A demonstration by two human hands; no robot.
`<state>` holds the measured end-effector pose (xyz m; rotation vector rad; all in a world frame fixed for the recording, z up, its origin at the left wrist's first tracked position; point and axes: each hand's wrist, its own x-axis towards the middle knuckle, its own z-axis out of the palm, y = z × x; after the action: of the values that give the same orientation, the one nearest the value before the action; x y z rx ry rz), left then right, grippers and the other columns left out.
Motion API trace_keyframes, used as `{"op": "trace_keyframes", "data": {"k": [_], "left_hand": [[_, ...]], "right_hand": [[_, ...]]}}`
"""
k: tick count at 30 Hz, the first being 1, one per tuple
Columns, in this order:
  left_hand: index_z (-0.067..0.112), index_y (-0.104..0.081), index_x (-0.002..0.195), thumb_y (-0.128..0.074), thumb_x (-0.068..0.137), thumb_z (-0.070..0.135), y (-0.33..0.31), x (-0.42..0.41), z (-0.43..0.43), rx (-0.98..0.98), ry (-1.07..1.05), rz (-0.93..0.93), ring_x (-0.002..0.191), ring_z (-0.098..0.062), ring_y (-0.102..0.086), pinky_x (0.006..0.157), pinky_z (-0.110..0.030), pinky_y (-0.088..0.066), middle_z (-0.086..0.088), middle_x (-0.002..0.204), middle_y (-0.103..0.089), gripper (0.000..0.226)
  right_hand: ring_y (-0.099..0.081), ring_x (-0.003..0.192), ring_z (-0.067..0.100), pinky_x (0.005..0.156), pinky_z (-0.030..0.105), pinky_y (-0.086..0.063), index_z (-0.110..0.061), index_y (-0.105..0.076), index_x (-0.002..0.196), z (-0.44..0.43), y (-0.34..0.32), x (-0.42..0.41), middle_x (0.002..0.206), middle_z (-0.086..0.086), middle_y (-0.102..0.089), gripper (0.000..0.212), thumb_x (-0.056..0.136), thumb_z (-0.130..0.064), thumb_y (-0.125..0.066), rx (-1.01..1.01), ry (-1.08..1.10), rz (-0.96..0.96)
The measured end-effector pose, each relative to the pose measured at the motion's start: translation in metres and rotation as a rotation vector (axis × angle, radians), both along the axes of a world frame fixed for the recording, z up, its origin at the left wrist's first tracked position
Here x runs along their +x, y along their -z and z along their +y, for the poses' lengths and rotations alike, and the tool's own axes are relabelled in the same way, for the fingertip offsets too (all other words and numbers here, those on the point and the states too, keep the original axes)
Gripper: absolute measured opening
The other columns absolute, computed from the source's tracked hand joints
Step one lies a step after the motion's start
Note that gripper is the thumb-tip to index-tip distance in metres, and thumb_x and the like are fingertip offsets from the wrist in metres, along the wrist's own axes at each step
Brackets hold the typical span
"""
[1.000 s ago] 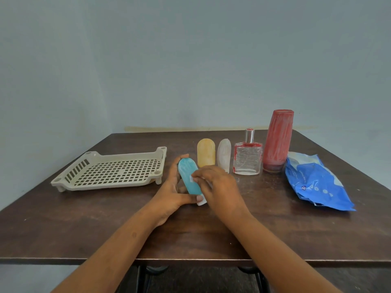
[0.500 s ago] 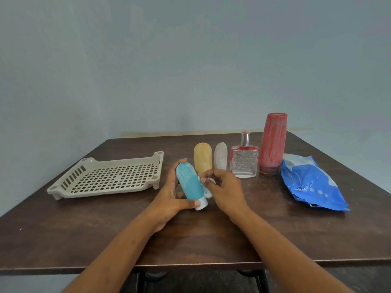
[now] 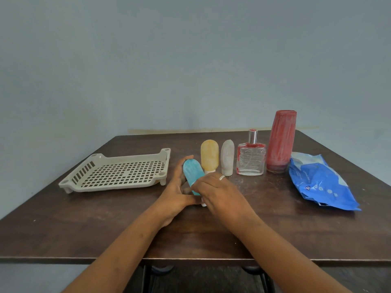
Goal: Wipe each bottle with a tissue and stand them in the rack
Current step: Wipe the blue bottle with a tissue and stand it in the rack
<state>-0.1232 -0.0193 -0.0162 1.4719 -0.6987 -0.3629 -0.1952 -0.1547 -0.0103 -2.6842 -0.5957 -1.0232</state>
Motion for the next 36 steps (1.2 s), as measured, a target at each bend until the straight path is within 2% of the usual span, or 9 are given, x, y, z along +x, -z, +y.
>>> {"op": "trace_keyframes", "data": {"k": [4, 7, 11, 13, 16, 21, 25, 33, 36], "left_hand": [[0.041, -0.031, 0.142, -0.072, 0.07, -0.02, 0.001, 0.0, 0.001, 0.002, 0.011, -0.011, 0.11, -0.023, -0.066, 0.09, -0.036, -0.055, -0.006, 0.13, -0.059, 0.103], [0.039, -0.029, 0.143, -0.072, 0.07, -0.019, 0.001, 0.001, 0.001, -0.014, 0.03, -0.007, 0.115, -0.021, -0.063, 0.093, -0.037, -0.054, -0.004, 0.135, -0.055, 0.103], [0.037, -0.032, 0.141, -0.072, 0.07, -0.019, 0.001, -0.001, 0.001, -0.021, 0.037, -0.038, 0.117, -0.016, -0.062, 0.091, -0.031, -0.053, -0.001, 0.135, -0.052, 0.099], [0.039, -0.032, 0.141, -0.073, 0.07, -0.018, 0.002, 0.0, 0.001, -0.018, 0.038, -0.046, 0.118, -0.015, -0.06, 0.091, -0.03, -0.053, 0.0, 0.137, -0.049, 0.1], [0.041, -0.031, 0.141, -0.073, 0.071, -0.017, 0.002, 0.0, 0.002, -0.01, 0.037, -0.047, 0.12, -0.015, -0.059, 0.092, -0.031, -0.053, 0.001, 0.14, -0.046, 0.101], [0.042, -0.03, 0.141, -0.075, 0.071, -0.015, 0.002, 0.002, 0.001, -0.002, 0.046, -0.053, 0.122, -0.014, -0.057, 0.094, -0.032, -0.052, 0.001, 0.142, -0.045, 0.101], [0.04, -0.031, 0.142, -0.075, 0.071, -0.015, 0.003, 0.002, 0.0, -0.024, 0.057, -0.044, 0.116, -0.024, -0.062, 0.093, -0.039, -0.053, -0.004, 0.139, -0.051, 0.1], [0.043, -0.036, 0.136, -0.065, 0.075, -0.023, 0.003, 0.0, 0.0, -0.019, -0.009, -0.066, 0.106, -0.015, -0.066, 0.084, -0.027, -0.055, 0.0, 0.123, -0.062, 0.095], [0.043, -0.036, 0.136, -0.065, 0.075, -0.023, 0.002, 0.0, 0.0, -0.014, -0.005, -0.062, 0.104, -0.012, -0.066, 0.082, -0.026, -0.055, 0.004, 0.12, -0.064, 0.095]], "right_hand": [[-0.062, 0.085, 0.021, 0.073, 0.032, -0.054, -0.012, -0.066, 0.092, -0.003, 0.001, 0.007, 0.092, 0.003, -0.067, 0.032, 0.065, 0.001, -0.076, 0.037, 0.022, -0.019], [-0.061, 0.086, 0.021, 0.076, 0.035, -0.052, -0.01, -0.068, 0.093, -0.002, -0.004, 0.013, 0.092, 0.004, -0.068, 0.016, 0.079, -0.003, -0.063, 0.283, 0.061, 0.014], [-0.057, 0.084, 0.003, 0.075, 0.003, -0.038, -0.012, -0.07, 0.098, -0.01, -0.008, 0.018, 0.097, -0.002, -0.068, 0.014, 0.09, -0.012, -0.057, 0.586, 0.172, 0.085], [-0.056, 0.076, -0.006, 0.069, -0.002, -0.037, -0.012, -0.07, 0.094, -0.014, -0.007, 0.018, 0.089, -0.006, -0.066, 0.011, 0.089, -0.011, -0.059, 0.694, 0.172, 0.147], [-0.055, 0.079, -0.015, 0.067, -0.001, -0.039, -0.017, -0.069, 0.089, -0.016, -0.004, 0.019, 0.081, -0.014, -0.063, 0.009, 0.088, -0.012, -0.061, 0.803, 0.141, 0.2], [-0.06, 0.082, -0.006, 0.07, 0.004, -0.044, -0.021, -0.068, 0.086, -0.013, -0.005, 0.02, 0.082, -0.017, -0.065, 0.009, 0.087, -0.013, -0.064, 0.927, 0.087, 0.165], [-0.059, 0.087, -0.002, 0.073, 0.004, -0.042, -0.022, -0.065, 0.088, 0.0, -0.007, 0.014, 0.087, -0.014, -0.066, 0.008, 0.088, -0.015, -0.064, 0.817, 0.021, 0.058], [-0.053, 0.083, 0.017, 0.069, 0.028, -0.047, -0.018, -0.059, 0.092, 0.008, -0.002, 0.001, 0.085, 0.0, -0.061, 0.009, 0.089, -0.015, -0.052, 0.047, -0.036, 0.042], [-0.052, 0.082, 0.017, 0.066, 0.029, -0.048, -0.018, -0.059, 0.09, 0.007, -0.002, 0.001, 0.083, 0.0, -0.061, 0.009, 0.089, -0.017, -0.05, 0.04, -0.033, 0.02]]}}
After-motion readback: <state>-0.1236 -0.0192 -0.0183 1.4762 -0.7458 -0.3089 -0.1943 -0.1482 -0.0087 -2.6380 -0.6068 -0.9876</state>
